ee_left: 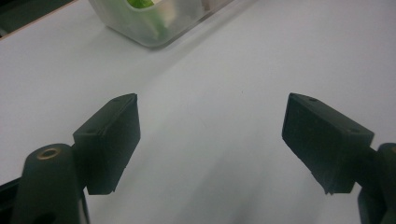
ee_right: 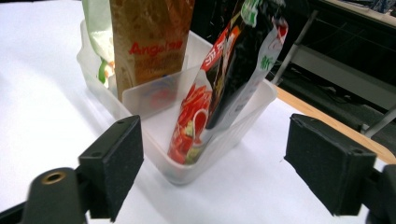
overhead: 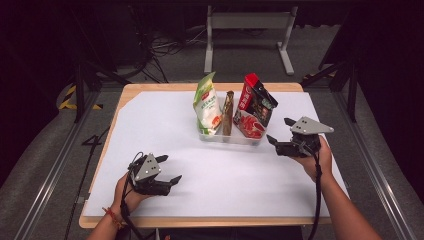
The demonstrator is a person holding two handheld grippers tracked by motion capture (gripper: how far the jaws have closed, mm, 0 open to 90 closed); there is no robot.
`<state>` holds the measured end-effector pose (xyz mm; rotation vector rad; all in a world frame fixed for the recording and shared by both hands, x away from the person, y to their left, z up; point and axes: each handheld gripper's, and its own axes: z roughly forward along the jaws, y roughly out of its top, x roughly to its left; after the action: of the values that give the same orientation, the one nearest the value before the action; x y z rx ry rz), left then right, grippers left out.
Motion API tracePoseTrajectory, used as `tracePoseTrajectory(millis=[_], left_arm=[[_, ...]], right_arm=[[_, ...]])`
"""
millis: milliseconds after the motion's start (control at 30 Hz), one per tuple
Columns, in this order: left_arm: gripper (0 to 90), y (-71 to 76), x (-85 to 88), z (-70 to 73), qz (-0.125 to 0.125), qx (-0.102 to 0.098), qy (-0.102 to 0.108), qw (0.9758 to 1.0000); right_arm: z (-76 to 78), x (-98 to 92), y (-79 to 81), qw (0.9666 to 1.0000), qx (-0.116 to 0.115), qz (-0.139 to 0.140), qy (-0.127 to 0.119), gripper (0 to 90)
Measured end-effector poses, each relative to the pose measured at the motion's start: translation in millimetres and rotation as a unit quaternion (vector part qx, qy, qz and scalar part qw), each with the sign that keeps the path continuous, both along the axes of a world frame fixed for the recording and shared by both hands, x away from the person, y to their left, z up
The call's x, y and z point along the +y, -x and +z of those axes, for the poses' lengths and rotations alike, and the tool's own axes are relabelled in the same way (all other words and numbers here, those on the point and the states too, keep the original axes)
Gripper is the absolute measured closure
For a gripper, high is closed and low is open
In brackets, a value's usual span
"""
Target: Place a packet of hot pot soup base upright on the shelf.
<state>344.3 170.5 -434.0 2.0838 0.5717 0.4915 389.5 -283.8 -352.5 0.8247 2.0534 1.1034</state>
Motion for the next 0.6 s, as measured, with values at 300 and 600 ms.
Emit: tracePoseTrajectory(millis=[300, 600], left_arm=[[20.2, 0.7, -0.3, -0.6, 0.0, 0.001, -0.003, 1.0], [20.2, 0.9, -1.0, -0.9, -0.001, 0.0, -0.007, 1.0]], right_arm=[[-10.0, -6.6, 13.2, 0.9998, -0.013, 0.01, 0.009, 17.0], [-21.7, -16.2, 28.1, 0.9996, -0.016, 0.013, 0.019, 16.3]])
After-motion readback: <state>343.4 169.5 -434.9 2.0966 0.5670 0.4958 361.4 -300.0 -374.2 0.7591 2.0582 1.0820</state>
